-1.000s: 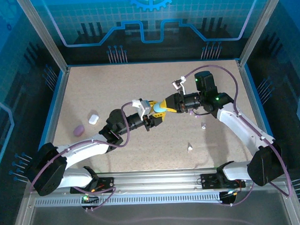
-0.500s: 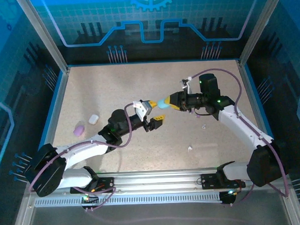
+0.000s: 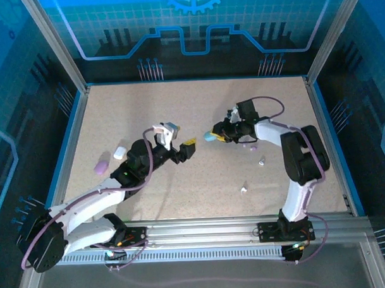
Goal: Insert the wireless bluetooth earbuds into the charging case
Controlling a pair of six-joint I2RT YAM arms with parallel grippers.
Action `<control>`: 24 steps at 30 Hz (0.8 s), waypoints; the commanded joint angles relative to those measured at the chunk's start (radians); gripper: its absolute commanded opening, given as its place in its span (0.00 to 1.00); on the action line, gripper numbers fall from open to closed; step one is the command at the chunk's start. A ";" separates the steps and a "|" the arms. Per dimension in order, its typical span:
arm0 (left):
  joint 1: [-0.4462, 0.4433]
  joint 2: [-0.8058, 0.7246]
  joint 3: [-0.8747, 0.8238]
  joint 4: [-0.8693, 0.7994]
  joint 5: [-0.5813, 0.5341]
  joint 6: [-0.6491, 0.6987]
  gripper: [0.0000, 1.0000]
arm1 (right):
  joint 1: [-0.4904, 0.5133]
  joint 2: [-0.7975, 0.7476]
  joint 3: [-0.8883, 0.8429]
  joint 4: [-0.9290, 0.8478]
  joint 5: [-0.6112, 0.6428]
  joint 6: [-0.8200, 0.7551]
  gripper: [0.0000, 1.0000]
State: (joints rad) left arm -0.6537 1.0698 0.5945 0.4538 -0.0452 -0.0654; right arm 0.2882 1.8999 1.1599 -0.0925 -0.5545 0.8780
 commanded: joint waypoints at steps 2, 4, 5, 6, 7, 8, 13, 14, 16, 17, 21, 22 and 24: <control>0.047 -0.021 0.083 -0.203 -0.041 -0.119 0.80 | 0.030 0.140 0.146 0.049 0.035 -0.020 0.20; 0.061 -0.021 0.101 -0.245 -0.038 -0.132 0.80 | 0.039 0.199 0.200 0.027 0.050 -0.030 0.20; 0.066 -0.020 0.106 -0.256 -0.036 -0.138 0.80 | 0.042 0.231 0.238 -0.001 0.057 -0.037 0.21; 0.070 -0.019 0.108 -0.264 -0.034 -0.144 0.80 | 0.044 0.256 0.269 -0.026 0.062 -0.046 0.21; 0.079 -0.019 0.111 -0.271 -0.030 -0.153 0.80 | 0.047 0.282 0.297 -0.050 0.065 -0.051 0.22; 0.086 -0.018 0.112 -0.276 -0.025 -0.159 0.80 | 0.046 0.302 0.320 -0.064 0.067 -0.056 0.22; 0.110 -0.005 0.120 -0.292 -0.019 -0.184 0.80 | 0.043 0.353 0.378 -0.139 0.099 -0.100 0.26; 0.113 -0.001 0.123 -0.296 -0.019 -0.188 0.80 | 0.042 0.365 0.388 -0.156 0.102 -0.107 0.26; 0.119 0.009 0.131 -0.305 -0.020 -0.198 0.80 | 0.039 0.381 0.395 -0.171 0.106 -0.116 0.29; 0.123 0.014 0.137 -0.314 -0.024 -0.203 0.80 | 0.037 0.388 0.396 -0.177 0.109 -0.120 0.31; 0.129 0.031 0.163 -0.355 -0.026 -0.218 0.80 | 0.033 0.394 0.393 -0.196 0.111 -0.130 0.34; 0.131 0.034 0.167 -0.364 -0.031 -0.220 0.79 | 0.032 0.389 0.391 -0.200 0.114 -0.136 0.36; 0.135 0.036 0.176 -0.376 -0.035 -0.225 0.80 | 0.029 0.377 0.395 -0.218 0.122 -0.151 0.39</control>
State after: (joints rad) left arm -0.5293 1.0973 0.7300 0.1169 -0.0643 -0.2649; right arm 0.3260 2.2372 1.5593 -0.1967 -0.5045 0.7712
